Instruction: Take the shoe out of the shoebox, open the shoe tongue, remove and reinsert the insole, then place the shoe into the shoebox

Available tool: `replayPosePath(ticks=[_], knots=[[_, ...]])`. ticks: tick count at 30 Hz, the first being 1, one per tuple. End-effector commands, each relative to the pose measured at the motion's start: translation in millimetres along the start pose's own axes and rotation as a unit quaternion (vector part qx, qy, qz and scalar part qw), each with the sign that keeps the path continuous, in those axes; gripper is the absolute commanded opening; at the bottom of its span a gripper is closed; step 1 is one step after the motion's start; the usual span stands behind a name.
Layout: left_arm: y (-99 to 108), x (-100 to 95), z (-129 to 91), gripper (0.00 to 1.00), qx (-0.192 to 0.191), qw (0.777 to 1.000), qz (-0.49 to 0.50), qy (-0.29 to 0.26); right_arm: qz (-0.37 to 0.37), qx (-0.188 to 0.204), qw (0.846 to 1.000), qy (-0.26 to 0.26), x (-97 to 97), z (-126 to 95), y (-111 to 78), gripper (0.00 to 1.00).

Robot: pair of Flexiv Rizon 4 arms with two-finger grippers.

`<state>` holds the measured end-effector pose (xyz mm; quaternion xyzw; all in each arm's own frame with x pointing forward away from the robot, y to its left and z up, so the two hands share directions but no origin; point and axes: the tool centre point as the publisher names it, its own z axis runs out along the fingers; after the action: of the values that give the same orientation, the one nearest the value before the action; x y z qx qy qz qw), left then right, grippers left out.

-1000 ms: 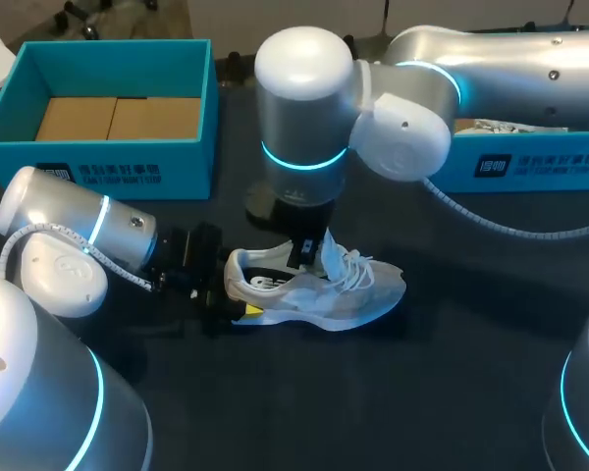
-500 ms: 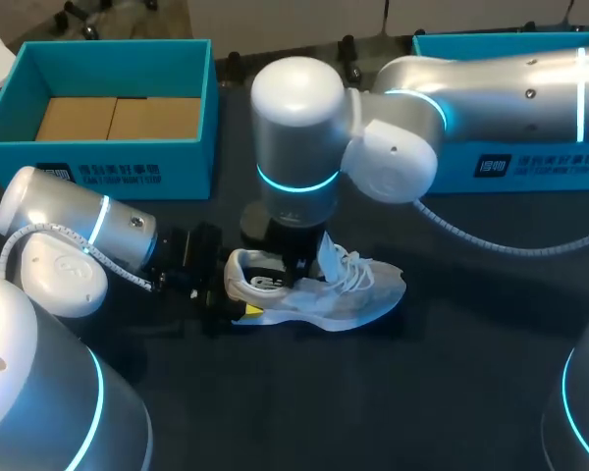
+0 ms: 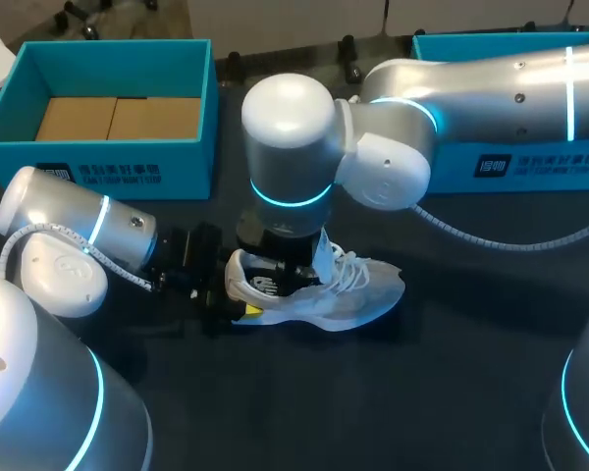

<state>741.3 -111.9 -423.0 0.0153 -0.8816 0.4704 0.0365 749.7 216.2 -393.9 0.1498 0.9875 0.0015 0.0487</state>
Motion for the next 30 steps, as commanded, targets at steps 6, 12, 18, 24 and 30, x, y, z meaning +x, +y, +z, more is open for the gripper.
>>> replayPosePath(ticks=[6,12,18,24,30], knots=[[0.0,-0.8,-0.1,0.00,-0.002,1.000,-0.001,0.000,-0.013,0.003,0.999,0.036,9.2,31.1,10.2,0.91],[0.0,-0.8,-0.1,0.00,-0.002,1.000,-0.001,0.000,-0.013,0.010,0.998,0.056,22.7,41.3,8.5,0.42],[0.0,-0.8,-0.1,0.00,-0.002,1.000,-0.001,0.000,-0.010,0.018,0.997,0.074,35.9,50.7,2.8,0.35],[0.0,-0.8,-0.1,0.00,-0.002,1.000,-0.001,0.000,-0.008,0.024,0.997,0.078,41.5,51.3,-1.4,0.09],[0.0,-0.8,-0.1,0.00,-0.002,1.000,-0.001,0.000,0.011,0.014,0.998,0.068,37.1,40.4,-10.0,0.00]])
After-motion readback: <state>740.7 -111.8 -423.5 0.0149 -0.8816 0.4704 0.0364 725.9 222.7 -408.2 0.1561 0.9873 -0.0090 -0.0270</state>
